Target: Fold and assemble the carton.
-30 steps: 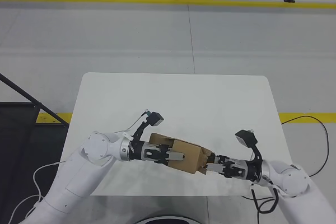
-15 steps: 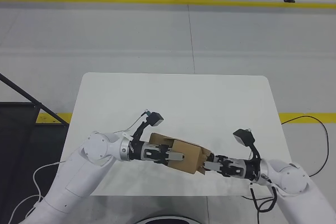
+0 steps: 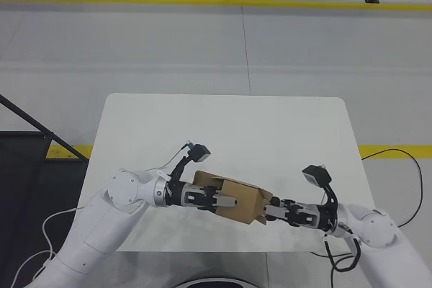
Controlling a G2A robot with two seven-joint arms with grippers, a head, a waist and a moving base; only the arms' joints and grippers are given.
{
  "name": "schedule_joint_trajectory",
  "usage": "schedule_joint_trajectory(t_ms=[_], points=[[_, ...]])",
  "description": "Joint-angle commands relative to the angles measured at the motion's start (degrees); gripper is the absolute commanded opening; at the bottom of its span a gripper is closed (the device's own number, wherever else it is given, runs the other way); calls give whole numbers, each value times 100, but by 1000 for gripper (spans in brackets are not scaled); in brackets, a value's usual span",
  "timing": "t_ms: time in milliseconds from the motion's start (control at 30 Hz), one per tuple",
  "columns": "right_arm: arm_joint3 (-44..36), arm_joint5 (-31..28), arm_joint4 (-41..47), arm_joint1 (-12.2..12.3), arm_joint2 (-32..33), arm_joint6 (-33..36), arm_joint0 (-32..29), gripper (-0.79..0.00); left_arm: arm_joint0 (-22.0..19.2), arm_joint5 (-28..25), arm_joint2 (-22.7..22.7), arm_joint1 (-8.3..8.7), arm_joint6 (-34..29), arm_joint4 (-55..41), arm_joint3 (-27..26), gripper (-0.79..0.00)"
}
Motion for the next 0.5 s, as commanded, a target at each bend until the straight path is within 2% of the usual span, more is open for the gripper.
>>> schedule_joint_trajectory(t_ms=[0,467], points=[[37,-34,161,-2,-20,151,23,-760,-8,-41,23,-6,-97,-140,-7,-785],[-70,21,576,48,-95,279,34,-785,-29,-104,26,-12,-244,-284,40,-785]])
